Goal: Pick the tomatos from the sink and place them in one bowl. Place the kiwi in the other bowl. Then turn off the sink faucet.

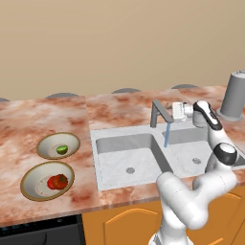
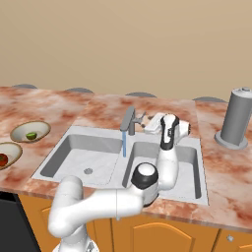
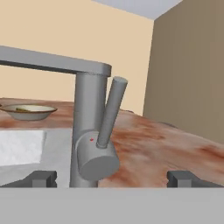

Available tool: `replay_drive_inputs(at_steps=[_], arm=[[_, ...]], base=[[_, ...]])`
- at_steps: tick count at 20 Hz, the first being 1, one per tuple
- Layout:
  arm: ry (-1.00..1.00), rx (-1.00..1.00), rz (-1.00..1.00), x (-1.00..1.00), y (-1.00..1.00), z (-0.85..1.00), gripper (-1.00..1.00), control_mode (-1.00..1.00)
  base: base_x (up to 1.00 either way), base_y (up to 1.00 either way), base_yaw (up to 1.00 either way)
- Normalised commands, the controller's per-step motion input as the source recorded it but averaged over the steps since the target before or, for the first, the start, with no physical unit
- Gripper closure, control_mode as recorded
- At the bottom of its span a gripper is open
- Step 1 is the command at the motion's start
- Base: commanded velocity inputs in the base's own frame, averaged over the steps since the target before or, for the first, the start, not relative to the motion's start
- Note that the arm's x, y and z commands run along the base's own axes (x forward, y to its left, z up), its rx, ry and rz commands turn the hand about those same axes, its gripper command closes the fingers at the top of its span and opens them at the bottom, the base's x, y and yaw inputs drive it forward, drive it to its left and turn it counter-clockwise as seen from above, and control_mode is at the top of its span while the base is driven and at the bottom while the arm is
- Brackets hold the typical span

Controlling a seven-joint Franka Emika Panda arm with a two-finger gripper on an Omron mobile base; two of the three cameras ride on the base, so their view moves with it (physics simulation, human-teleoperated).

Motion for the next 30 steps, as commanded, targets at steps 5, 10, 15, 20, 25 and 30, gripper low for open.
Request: replay_drive_inputs(at_steps=[5,10,15,20,25,30], arm=[[0.00,0.00,0.08,0.35,0.10,0.00,-1.00,-1.00],[0.00,0.02,0.13,0.48,0.01,0.00,-1.00,-1.00],[0.00,0.04,0.15,0.41,0.00,0.01,-1.00,-1.00],[-0.05,0.01,0.14,0.11,0.00,0.19,-1.00,-1.00],[-0.11,-0.01,0.06,-0.03,0.01,0.48,-1.00,-1.00],[-0.03,-0.05,0.01,-0.02,0.21,0.41,-1.00,-1.00]], base=[[0.00,0.00,0.00],[0.00,0.00,0.00],[0.00,0.00,0.00],[0.00,0.00,0.00],[0.00,0.00,0.00],[0.00,0.00,0.00]])
